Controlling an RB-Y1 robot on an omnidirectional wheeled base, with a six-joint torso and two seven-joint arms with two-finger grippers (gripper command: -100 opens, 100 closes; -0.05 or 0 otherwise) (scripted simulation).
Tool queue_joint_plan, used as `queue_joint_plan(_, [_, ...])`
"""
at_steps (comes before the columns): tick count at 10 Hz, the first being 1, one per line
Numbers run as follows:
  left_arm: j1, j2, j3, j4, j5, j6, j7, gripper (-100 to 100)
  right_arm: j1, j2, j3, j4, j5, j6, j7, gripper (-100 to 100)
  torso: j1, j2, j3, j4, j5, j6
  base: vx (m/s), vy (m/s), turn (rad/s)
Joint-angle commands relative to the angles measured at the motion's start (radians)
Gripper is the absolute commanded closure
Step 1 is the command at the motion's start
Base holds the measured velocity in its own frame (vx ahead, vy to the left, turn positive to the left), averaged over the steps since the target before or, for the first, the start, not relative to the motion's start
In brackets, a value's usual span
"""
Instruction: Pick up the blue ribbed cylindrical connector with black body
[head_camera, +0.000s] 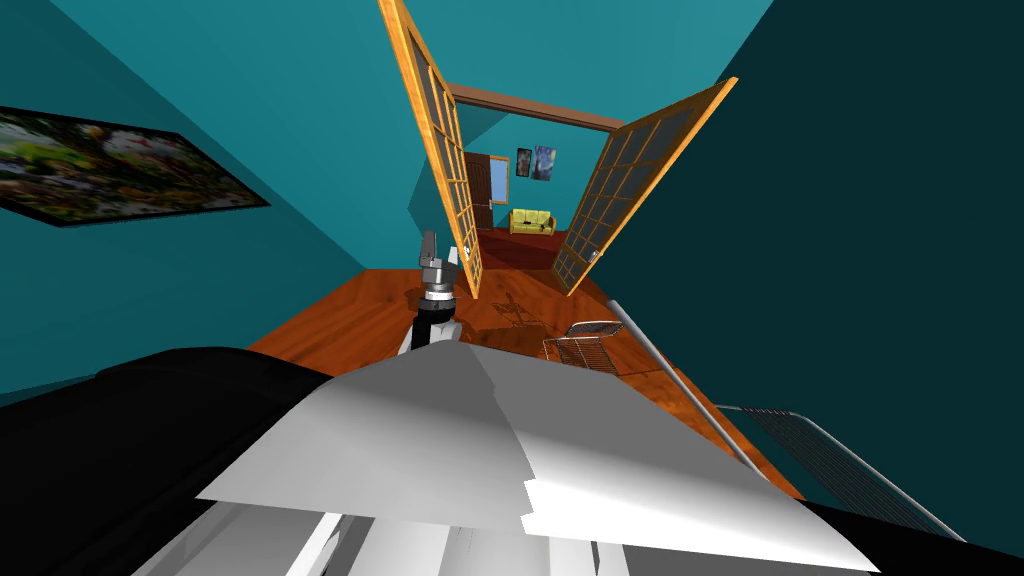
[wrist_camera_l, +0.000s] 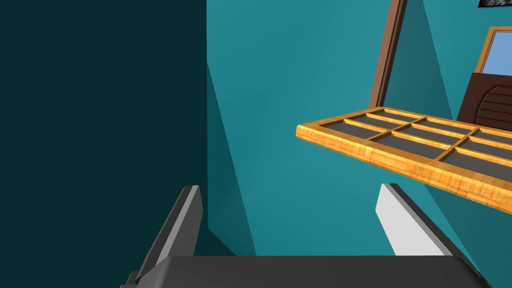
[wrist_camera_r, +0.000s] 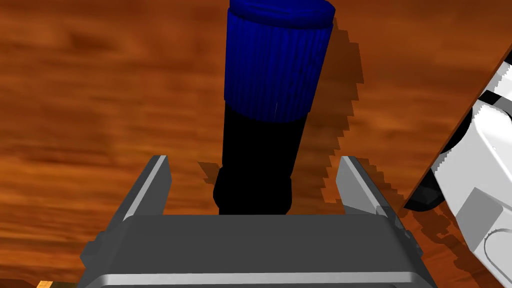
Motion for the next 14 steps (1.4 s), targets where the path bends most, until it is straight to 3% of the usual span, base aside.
queue_joint_plan(1, [0.000,0.000,0.000,0.000,0.000,0.000,0.000,0,0.006,-0.004,0.012,-0.017,-0.033,0.014,0.000,-100,0.000,0.000,0.000,0.000,0.000,0.000,0.005,-0.012,-0.007])
queue_joint_plan(2, [0.000,0.000,0.000,0.000,0.000,0.000,0.000,0,0.014,0.007,0.034,-0.013,-0.071,0.027,0.049,-100,0.001,0.000,0.000,0.000,0.000,0.000,0.003,-0.021,0.082])
queue_joint_plan(4, [0.000,0.000,0.000,0.000,0.000,0.000,0.000,0,0.014,0.007,0.034,-0.013,-0.115,0.027,0.059,-100,0.000,0.000,0.000,0.000,0.000,0.000,0.003,-0.018,0.020])
queue_joint_plan(5, [0.000,0.000,0.000,0.000,0.000,0.000,0.000,0,0.021,0.019,0.055,-0.009,-0.153,0.040,0.111,-100,0.001,0.000,0.000,0.000,0.000,0.000,0.006,-0.021,0.074])
queue_joint_plan(7, [0.000,0.000,0.000,0.000,0.000,0.000,0.000,0,0.021,0.019,0.055,-0.009,-0.196,0.040,0.117,-100,0.000,0.000,0.000,0.000,0.000,0.000,0.003,-0.020,0.024])
queue_joint_plan(8, [0.000,0.000,0.000,0.000,0.000,0.000,0.000,0,0.029,0.031,0.077,-0.006,-0.233,0.053,0.161,-100,0.001,0.000,0.000,0.000,0.000,0.000,0.001,-0.016,0.091])
queue_joint_plan(10, [0.000,0.000,0.000,0.000,0.000,0.000,0.000,0,0.029,0.031,0.077,-0.006,-0.278,0.053,0.175,-100,0.000,0.000,0.000,0.000,0.000,0.000,0.003,-0.020,0.014])
queue_joint_plan(11, [0.000,0.000,0.000,0.000,0.000,0.000,0.000,0,0.037,0.042,0.098,-0.002,-0.314,0.066,0.216,-100,0.001,0.000,0.000,0.000,0.000,0.000,0.010,-0.023,0.080])
queue_joint_plan(13, [0.000,0.000,0.000,0.000,0.000,0.000,0.000,0,0.037,0.042,0.098,-0.002,-0.360,0.066,0.234,-100,0.000,0.000,0.000,0.000,0.000,0.000,0.003,-0.019,0.023])
queue_joint_plan(14, [0.000,0.000,0.000,0.000,0.000,0.000,0.000,0,0.045,0.054,0.120,0.002,-0.397,0.079,0.277,-100,0.001,0.000,0.000,0.000,0.000,0.000,0.001,-0.022,0.060])
